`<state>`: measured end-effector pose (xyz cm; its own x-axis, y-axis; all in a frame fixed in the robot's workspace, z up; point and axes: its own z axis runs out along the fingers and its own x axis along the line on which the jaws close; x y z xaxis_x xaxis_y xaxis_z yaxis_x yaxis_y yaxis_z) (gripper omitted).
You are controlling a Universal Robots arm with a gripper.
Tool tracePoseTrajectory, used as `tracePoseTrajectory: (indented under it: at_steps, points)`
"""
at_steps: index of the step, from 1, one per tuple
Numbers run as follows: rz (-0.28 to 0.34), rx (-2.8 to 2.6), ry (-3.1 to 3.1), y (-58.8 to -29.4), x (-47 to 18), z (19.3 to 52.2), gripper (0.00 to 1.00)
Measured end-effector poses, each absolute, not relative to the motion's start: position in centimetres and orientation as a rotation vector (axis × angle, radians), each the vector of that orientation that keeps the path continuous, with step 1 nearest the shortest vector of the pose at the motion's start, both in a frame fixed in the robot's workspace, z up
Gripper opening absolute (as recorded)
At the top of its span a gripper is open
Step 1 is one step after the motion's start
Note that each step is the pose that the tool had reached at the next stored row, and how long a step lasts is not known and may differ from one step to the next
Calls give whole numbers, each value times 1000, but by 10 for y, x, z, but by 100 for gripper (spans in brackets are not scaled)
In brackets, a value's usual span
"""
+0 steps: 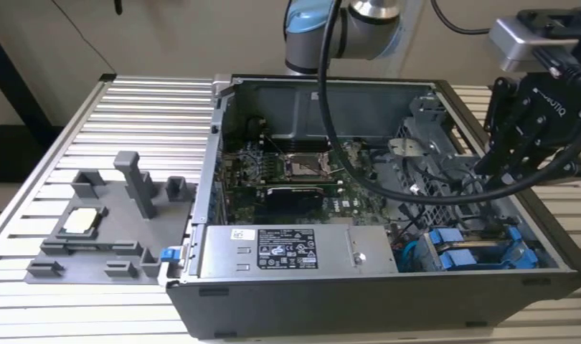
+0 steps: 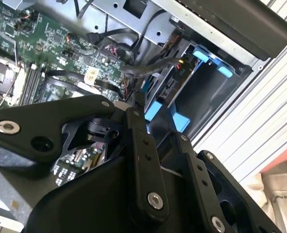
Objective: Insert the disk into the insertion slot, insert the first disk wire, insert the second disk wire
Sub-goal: 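Insert the second disk wire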
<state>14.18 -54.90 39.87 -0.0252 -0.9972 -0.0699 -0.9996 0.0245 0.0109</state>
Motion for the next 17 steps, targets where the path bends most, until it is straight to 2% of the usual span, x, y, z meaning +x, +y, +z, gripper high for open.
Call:
tracePoseTrajectory:
  at_steps: [10,17]
  points:
    - [84,-2162,2216,-545,132,398,33]
    - [57,-2164,2217,-534,115,395,33]
